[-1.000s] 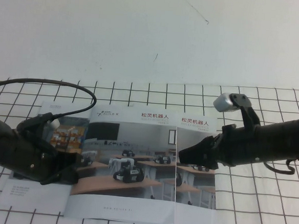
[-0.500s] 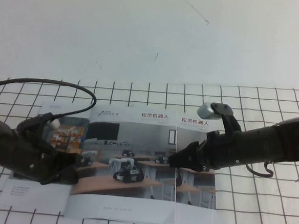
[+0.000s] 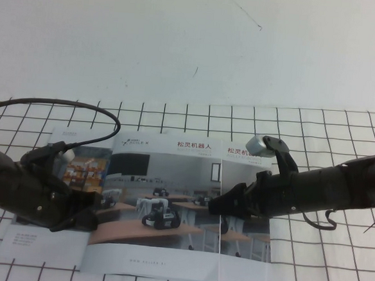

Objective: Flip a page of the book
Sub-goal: Open the closed book

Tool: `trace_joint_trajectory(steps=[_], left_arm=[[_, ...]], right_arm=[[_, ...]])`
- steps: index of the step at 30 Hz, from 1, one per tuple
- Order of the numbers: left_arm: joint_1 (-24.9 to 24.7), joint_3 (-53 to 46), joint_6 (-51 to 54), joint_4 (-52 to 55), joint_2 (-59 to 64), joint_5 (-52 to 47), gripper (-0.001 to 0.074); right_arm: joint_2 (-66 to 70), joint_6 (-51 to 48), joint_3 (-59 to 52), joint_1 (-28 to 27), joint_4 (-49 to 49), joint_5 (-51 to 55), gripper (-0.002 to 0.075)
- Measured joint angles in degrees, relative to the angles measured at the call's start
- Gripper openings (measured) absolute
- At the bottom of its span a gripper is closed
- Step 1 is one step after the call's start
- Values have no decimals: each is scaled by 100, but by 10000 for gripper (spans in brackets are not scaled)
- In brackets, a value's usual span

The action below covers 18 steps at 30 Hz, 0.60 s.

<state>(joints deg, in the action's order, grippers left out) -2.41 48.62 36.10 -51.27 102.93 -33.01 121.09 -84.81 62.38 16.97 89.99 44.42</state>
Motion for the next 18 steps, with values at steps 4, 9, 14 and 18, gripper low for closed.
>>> trace_joint_trajectory(steps=[4, 9, 14, 18], left_arm=[[13, 0, 4, 0, 0, 10, -3], [13, 0, 25, 0, 4, 33, -3], [13, 0, 34, 0, 4, 33, -3], [13, 0, 47, 0, 4, 33, -3]], right_arm=[[23, -106, 0, 21, 85, 38, 342], [26, -266, 0, 74, 314, 47, 344], [35, -583, 0, 74, 753, 462, 346], [35, -706, 151, 87, 912, 1170, 346]])
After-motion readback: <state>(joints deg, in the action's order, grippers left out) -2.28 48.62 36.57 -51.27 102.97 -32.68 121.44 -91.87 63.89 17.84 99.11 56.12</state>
